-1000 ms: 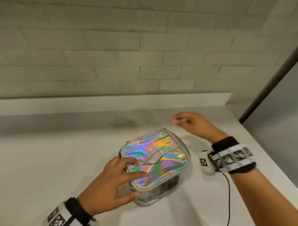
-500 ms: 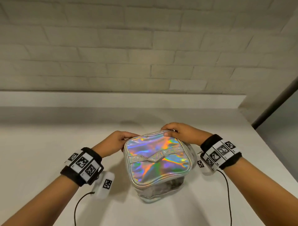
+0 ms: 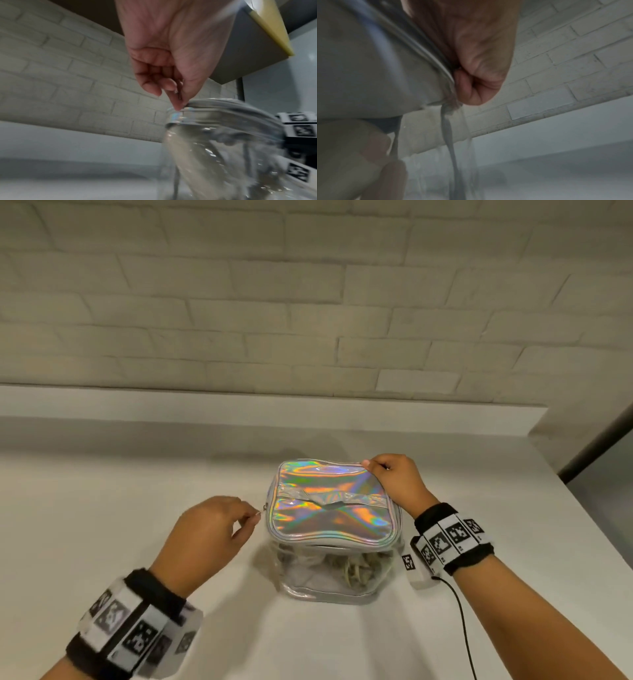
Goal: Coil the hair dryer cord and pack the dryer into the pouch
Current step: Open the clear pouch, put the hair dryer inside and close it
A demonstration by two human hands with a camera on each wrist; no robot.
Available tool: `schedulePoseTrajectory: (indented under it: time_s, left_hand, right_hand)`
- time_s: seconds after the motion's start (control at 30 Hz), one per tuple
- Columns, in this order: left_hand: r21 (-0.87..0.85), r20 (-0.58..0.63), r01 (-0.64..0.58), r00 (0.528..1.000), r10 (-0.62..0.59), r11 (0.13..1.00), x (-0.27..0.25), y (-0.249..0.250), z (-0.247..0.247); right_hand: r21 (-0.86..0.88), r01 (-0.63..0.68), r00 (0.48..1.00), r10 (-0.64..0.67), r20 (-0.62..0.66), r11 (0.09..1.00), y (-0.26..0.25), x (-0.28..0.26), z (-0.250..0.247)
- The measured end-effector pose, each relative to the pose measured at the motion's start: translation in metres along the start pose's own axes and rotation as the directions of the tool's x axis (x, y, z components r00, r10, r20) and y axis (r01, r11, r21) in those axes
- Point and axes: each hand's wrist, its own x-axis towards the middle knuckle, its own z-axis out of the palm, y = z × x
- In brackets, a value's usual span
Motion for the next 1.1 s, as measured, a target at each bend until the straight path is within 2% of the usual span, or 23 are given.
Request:
schedulePoseTrajectory:
  time_s: [0.1, 0.2, 0.3, 0.4, 0.47, 0.53, 0.57, 0.63, 0.7, 0.73, 0.77, 0.87, 0.97, 1.03, 1.1]
  left_hand:
    - [-0.075, -0.026, 0.062, 0.998, -0.064, 0.995, -0.029, 0.019, 0.007]
    - [-0.194, 0.020, 0.047, 0.999, -0.044, 0.980, -0.042, 0.043, 0.015]
    - [-0.234, 0.095, -0.010, 0.995, 0.033, 0.972, -0.029, 0.070, 0.018]
    - [-0.200, 0.199, -0.056, 0.975, 0.096, 0.978, 0.001, 0.088, 0.007]
    - [-0.293, 0.133, -0.050, 0.987, 0.092, 0.955, 0.029, 0.087, -0.009]
    - [-0.350, -0.010, -0.127, 0.991, 0.132, 0.928, 0.059, 0.073, -0.019]
    - [-0.311, -0.004, -0.170, 0.984, 0.178, 0.935, 0.072, 0.064, -0.019]
    - [-0.141, 0.209, -0.195, 0.953, 0.221, 0.971, 0.091, 0.048, -0.006]
    - [-0.007, 0.439, -0.216, 0.876, 0.197, 0.976, 0.098, 0.040, 0.010]
    - [0.008, 0.486, -0.224, 0.852, 0.192, 0.974, 0.099, 0.038, 0.019]
    - [-0.007, 0.483, -0.233, 0.851, 0.207, 0.972, 0.098, 0.037, 0.027]
    - [0.014, 0.376, -0.258, 0.897, 0.234, 0.966, 0.097, 0.038, 0.037]
    - [0.094, 0.293, -0.273, 0.927, 0.235, 0.957, 0.100, 0.035, 0.040]
    - [0.165, 0.260, -0.327, 0.925, 0.279, 0.931, 0.104, 0.027, 0.043]
    - [0.240, 0.281, -0.355, 0.916, 0.285, 0.904, 0.110, 0.019, 0.042]
  right_hand:
    - [0.021, -0.029, 0.998, 0.030, -0.057, 0.999, 0.001, 0.002, 0.003]
    - [0.010, -0.042, 0.995, 0.043, -0.086, 0.999, 0.000, 0.003, 0.005]
    - [0.021, -0.050, 0.996, 0.051, -0.070, 0.999, -0.003, 0.002, 0.005]
    - [0.051, -0.057, 0.997, 0.059, -0.042, 0.997, -0.006, -0.003, 0.000]
    - [0.149, -0.092, 0.996, 0.094, -0.001, 0.984, -0.010, -0.007, -0.009]
    - [0.273, -0.149, 0.987, 0.126, 0.100, 0.950, -0.012, -0.011, -0.020]
    - [0.295, -0.157, 0.983, 0.120, 0.139, 0.943, -0.011, -0.013, -0.025]
    - [0.251, -0.124, 0.987, 0.094, 0.127, 0.960, -0.006, -0.015, -0.030]
    - [0.175, -0.066, 0.997, 0.058, 0.046, 0.982, -0.003, -0.019, -0.031]
    - [0.140, -0.036, 0.999, 0.035, 0.013, 0.990, -0.001, -0.020, -0.031]
    - [0.102, -0.008, 1.000, 0.009, -0.012, 0.995, -0.001, -0.022, -0.030]
    - [-0.109, 0.076, 0.997, -0.076, 0.006, 0.991, -0.001, -0.028, -0.035]
    - [-0.346, 0.166, 0.986, -0.155, 0.057, 0.923, -0.002, -0.041, -0.048]
    - [-0.372, 0.225, 0.974, -0.206, 0.089, 0.901, -0.005, -0.056, -0.058]
    - [-0.358, 0.227, 0.971, -0.181, 0.159, 0.906, -0.013, -0.075, -0.061]
